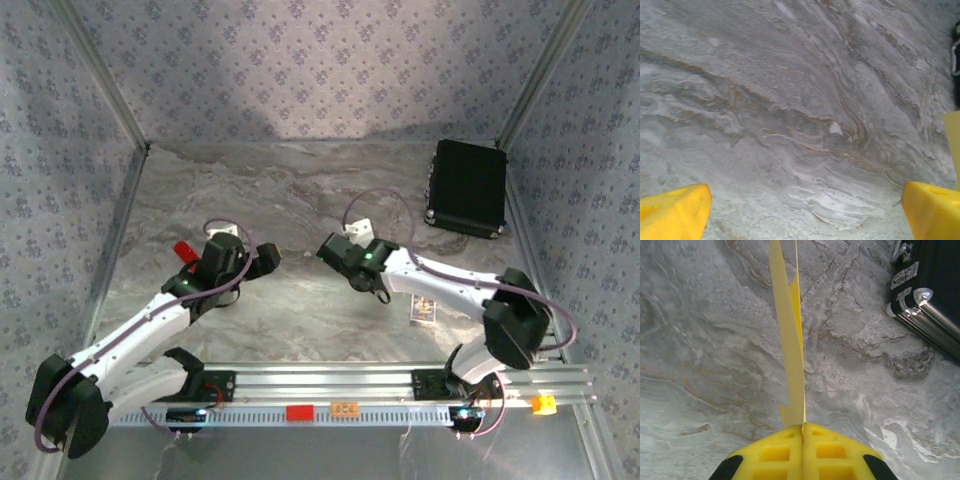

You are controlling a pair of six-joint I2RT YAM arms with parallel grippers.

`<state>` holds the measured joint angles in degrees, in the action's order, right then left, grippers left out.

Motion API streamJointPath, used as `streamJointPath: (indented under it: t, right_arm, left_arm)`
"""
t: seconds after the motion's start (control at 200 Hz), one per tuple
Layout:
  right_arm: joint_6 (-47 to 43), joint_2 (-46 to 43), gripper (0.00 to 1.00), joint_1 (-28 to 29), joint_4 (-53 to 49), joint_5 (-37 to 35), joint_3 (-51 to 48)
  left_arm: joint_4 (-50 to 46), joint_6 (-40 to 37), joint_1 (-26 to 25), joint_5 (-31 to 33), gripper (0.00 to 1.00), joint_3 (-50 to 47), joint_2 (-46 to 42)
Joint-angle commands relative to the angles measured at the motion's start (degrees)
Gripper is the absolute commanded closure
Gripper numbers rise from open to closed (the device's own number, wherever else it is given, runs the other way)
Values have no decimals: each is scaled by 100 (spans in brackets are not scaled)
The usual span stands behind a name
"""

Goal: Fold a paper plane with a square sheet of paper (pick it up from the middle)
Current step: Turn over the paper at the center of the table.

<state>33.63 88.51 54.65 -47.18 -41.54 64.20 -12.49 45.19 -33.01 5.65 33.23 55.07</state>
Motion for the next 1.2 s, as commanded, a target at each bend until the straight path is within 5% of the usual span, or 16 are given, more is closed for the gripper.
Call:
streamJointPath:
  t: [0.0, 0.21, 0.395, 0.57, 0.65, 0.795, 1.199]
  right_arm:
    - [255, 524, 95, 174, -696, -635, 356]
    - [547, 1682, 94, 433, -815, -431, 1023]
    - [381, 2167, 91, 559, -143, 631, 1333]
    - [285, 1748, 80, 321, 1225, 2518, 1018]
    - [284, 1313, 62, 36, 2183, 3544, 581]
    - [442, 345, 50, -698, 3658, 4926, -574]
    - [1718, -1046, 82, -2520, 5488, 6558, -3330]
  left_arm:
    - [-263, 168, 67, 303, 3, -94, -306]
    - [-579, 231, 120, 567, 3, -168, -772]
    - [-671, 254, 130, 555, 3, -174, -939]
    - [-662, 268, 138, 478, 3, -168, -903]
    - [-658, 278, 142, 433, 3, -153, -839]
    - [-496, 187, 160, 47, 6, -105, -581]
    - [1298, 339, 9, -2146, 44, 316, 1572]
